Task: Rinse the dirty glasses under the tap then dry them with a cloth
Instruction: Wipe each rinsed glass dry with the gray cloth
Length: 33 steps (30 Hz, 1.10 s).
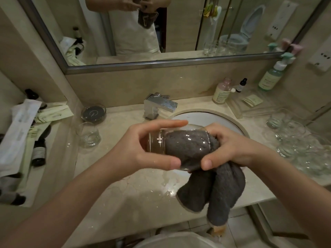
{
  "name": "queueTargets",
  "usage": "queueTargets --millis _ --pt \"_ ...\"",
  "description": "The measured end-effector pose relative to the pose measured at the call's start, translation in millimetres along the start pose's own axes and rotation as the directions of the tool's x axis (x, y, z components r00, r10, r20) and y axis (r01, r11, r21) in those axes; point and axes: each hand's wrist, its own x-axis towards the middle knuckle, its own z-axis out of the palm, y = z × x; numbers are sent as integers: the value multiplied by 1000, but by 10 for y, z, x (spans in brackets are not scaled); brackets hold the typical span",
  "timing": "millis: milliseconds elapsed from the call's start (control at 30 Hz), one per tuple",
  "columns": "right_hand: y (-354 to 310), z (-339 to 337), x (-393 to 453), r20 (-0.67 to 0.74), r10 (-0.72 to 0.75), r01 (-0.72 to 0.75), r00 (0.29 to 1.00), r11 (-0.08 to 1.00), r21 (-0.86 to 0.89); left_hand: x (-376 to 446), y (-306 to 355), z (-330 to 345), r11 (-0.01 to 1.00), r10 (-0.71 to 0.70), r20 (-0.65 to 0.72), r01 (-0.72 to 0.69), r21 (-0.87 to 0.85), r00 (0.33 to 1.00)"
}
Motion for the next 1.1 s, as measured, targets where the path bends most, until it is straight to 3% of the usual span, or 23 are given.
queueTargets --millis 100,200,267,333,400,433,567,700,833,900,967,1033,1100 --pt "-64 -5 11 -1 11 -11 1000 991 -135 24 -88 70 891 -280 10 264 -369 960" --pt "-70 -10 12 -47 23 -34 999 966 -254 9 -122 131 811 -368 20 332 -482 930" --pt "-47 -14 17 -54 20 -34 998 962 -270 -18 -99 107 889 -304 -14 278 -365 953" --pt "-26 -9 27 -61 17 -30 998 976 -214 -39 -74 28 990 -143 -57 142 -13 988" --pt "1 -5 40 -58 21 -28 998 991 -131 -29 -52 -45 946 22 -27 -12 324 999" --pt "14 0 51 -48 20 -25 999 994 -102 -21 -47 -59 934 49 -13 -42 355 999" --pt "-9 13 75 -5 9 -9 1000 998 -61 -14 -25 -15 994 -107 -44 106 -25 993" --pt "-138 14 71 42 47 -35 998 968 -247 -20 -119 66 827 -349 55 335 -451 935" --pt "-129 -12 91 24 68 -52 997 912 -408 -40 -171 100 726 -449 71 410 -553 891" --pt "-97 -2 91 38 77 -59 996 937 -345 -56 -164 46 817 -431 62 418 -398 900" --pt "-53 4 92 46 77 -64 996 970 -235 -75 -153 -18 935 -353 -16 352 -29 935" --pt "-14 13 108 50 77 -68 996 983 -171 -68 -134 -76 944 -227 -67 236 230 972" --pt "7 37 145 64 83 -71 995 984 -165 -51 -83 -94 925 -191 -33 191 328 981"
